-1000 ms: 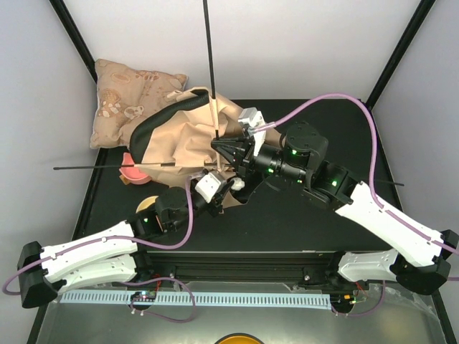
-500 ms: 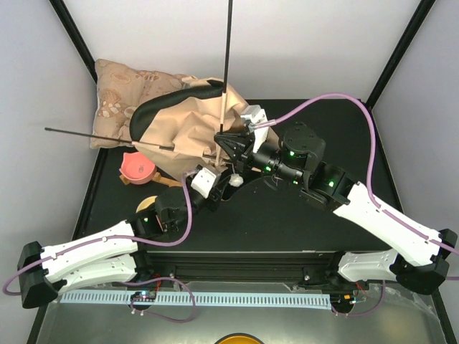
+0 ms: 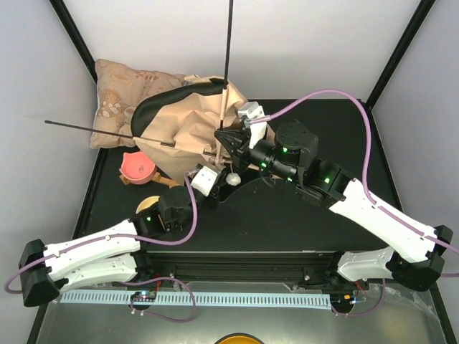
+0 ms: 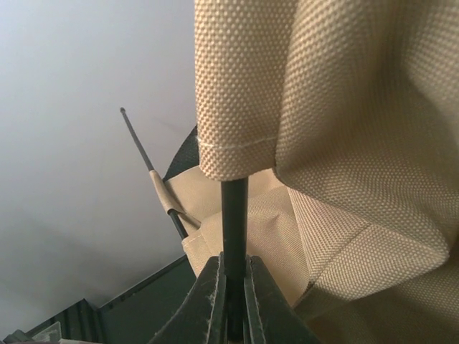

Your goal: Set up the pet tent

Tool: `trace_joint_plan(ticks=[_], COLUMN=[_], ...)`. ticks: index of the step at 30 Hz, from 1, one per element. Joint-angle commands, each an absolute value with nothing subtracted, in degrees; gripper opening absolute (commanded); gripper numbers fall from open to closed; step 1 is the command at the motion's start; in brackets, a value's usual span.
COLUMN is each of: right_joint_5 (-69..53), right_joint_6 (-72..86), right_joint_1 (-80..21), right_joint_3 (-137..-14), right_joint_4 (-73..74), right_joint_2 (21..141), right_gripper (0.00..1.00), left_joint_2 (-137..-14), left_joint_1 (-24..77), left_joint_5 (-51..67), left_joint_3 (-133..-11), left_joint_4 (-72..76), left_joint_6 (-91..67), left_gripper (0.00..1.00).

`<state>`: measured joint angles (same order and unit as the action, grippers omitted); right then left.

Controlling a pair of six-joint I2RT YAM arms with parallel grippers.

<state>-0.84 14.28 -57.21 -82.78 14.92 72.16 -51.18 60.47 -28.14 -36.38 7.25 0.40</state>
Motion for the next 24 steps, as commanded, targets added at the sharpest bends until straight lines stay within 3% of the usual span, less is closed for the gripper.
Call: trace_joint_plan(ticks=[1,10,16,24], right_joint_5=[1.5,2.4,2.4,0.2], right_joint_6=[14.0,9.9,9.5,11.8], right_joint_1=[-58.0,-58.0,-57.9,-57.9], right_joint_3=[-81.5,-88.9,-89.2,-80.6], right_joint_4=[28.6,33.5,33.8,30.0], right_joint_2=[74.3,75.9,75.7,73.1], right_gripper=[0.01,0.01,0.01,0.01], left_joint_2=[-51.9,-57.5,-56.6,-54.2], left_joint_1=[60.5,60.0,59.8,58.2], left_joint_5=[-28.9,-20.6,-18.5,-20.9], left_joint_3=[-40.9,-46.6,-47.2,-42.6], left_joint_4=[18.8,24.7,26.3,26.6], left_joint_6=[2.6,-6.6,-8.5,-7.8], left_gripper=[0.22,0.02,0.02,0.02])
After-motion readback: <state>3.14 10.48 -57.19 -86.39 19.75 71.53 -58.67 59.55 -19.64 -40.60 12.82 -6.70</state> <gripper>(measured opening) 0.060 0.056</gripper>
